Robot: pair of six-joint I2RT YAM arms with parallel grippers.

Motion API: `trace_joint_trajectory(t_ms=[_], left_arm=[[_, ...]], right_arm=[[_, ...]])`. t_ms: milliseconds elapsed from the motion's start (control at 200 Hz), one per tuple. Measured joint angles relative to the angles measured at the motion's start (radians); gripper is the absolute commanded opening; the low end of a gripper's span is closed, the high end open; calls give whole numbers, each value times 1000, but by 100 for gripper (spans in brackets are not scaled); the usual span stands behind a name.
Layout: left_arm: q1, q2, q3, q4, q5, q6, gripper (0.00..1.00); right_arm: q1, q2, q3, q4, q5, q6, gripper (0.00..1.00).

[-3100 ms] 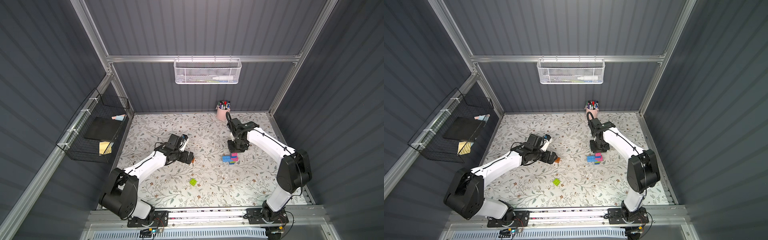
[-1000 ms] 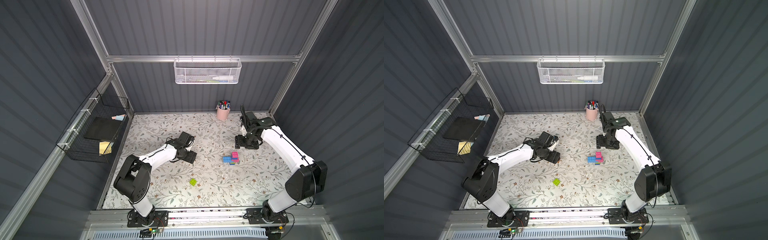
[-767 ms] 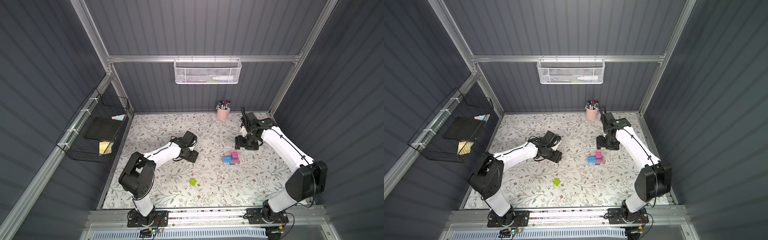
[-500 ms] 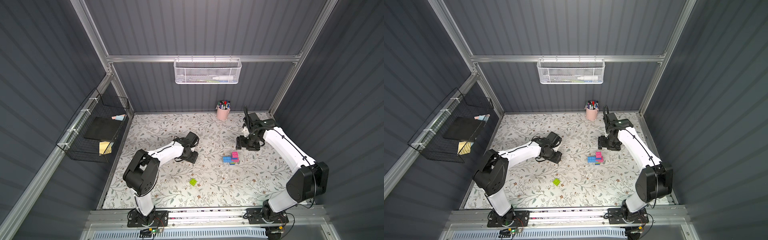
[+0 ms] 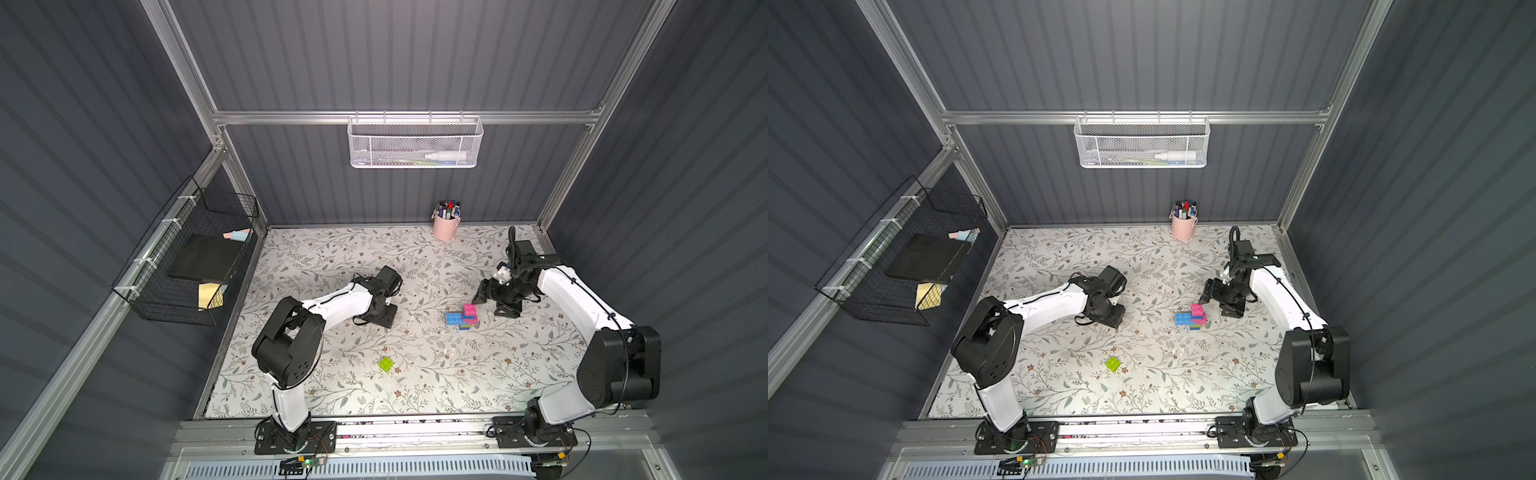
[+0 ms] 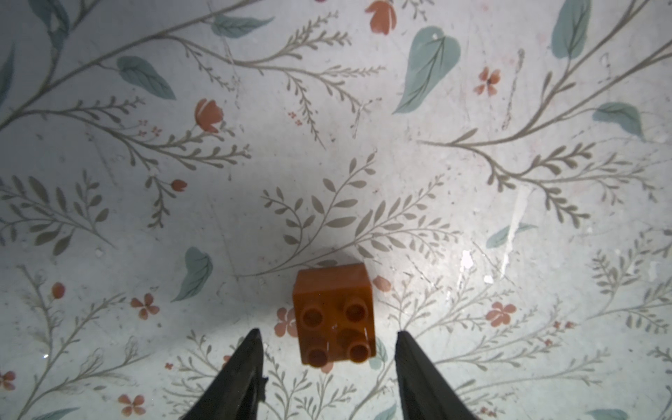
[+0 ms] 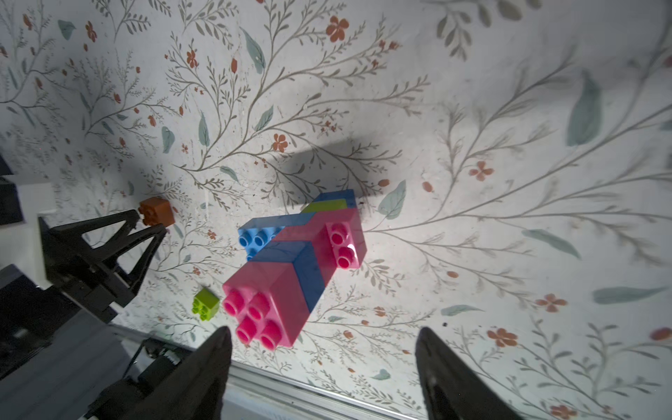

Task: Assemble the number 4 with lego
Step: Move the lego brick at the center of the board.

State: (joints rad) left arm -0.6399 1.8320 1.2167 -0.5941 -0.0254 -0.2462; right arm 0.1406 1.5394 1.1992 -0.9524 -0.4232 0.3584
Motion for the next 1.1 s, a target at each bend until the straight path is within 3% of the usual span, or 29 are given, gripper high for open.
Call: trace_joint_trajectory(t_ms=[310, 1100], left_arm=[[0, 2, 0, 0, -4, -2, 54], [0, 2, -17, 11, -9, -2, 54]], right_arm=[[-72, 0, -153, 217, -179, 131, 83], [-123, 133, -272, 507, -335, 286, 88]])
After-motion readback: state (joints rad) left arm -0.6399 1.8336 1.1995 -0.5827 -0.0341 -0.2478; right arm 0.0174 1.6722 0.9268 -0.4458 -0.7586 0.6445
